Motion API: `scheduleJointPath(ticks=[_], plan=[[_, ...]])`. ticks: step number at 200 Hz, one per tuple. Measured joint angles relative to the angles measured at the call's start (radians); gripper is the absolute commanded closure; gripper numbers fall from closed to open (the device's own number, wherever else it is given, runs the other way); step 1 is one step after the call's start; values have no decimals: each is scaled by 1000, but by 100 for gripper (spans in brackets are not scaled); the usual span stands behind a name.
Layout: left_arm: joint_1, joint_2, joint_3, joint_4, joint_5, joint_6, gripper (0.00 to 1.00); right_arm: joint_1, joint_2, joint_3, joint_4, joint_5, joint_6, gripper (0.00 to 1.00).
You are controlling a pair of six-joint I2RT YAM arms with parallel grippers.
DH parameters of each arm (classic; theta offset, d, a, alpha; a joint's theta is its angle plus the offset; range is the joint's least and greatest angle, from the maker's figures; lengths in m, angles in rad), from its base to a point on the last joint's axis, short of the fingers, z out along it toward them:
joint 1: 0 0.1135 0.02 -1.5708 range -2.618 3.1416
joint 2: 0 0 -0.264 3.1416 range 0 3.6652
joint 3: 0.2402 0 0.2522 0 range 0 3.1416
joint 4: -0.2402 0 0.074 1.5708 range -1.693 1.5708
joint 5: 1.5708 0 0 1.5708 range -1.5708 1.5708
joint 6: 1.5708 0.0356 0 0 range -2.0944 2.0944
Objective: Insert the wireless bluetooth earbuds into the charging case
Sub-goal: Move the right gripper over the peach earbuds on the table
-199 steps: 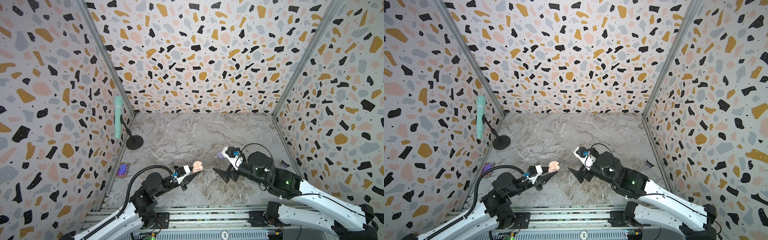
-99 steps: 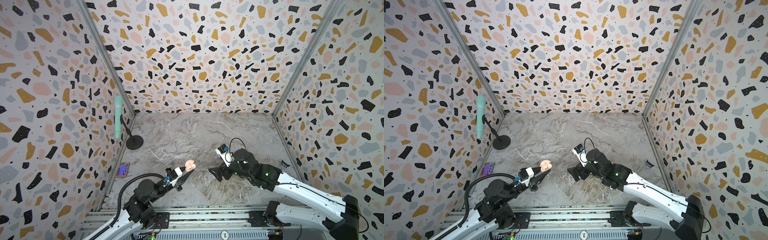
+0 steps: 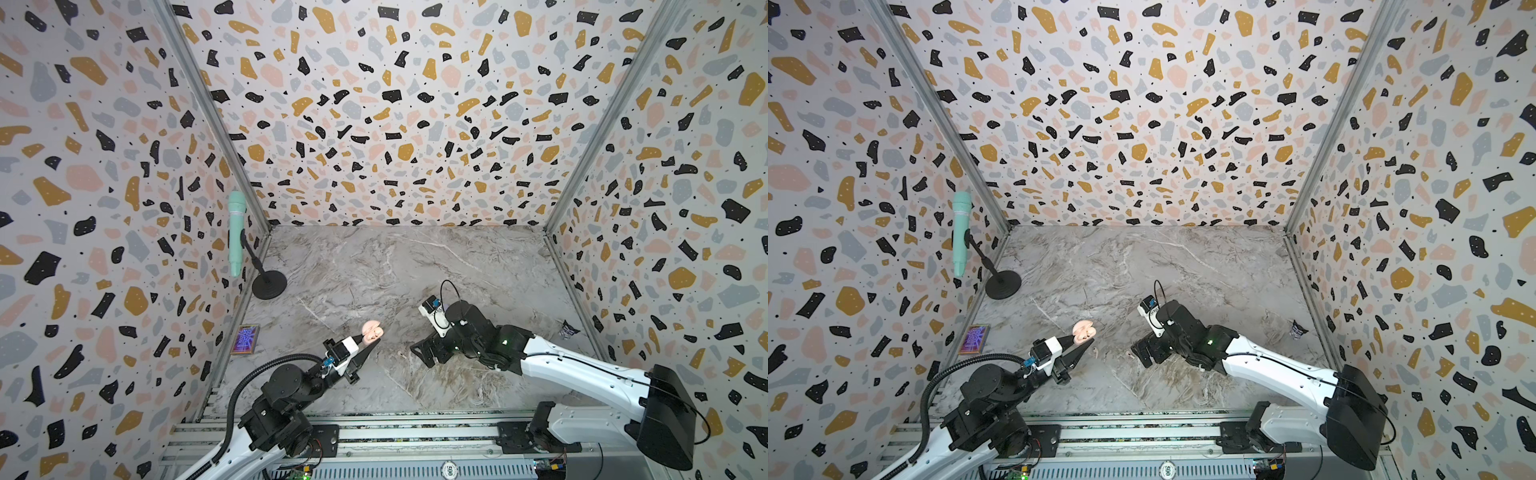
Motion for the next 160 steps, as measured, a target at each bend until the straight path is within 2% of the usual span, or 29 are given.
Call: scheduleJointPath(ticks=[70, 160], plan=[[0, -70, -23, 8, -70, 15, 100, -3, 227, 46, 35, -23, -22, 3], [0, -84, -54, 24, -95, 27, 100, -27, 386, 70, 120, -82, -48, 2]])
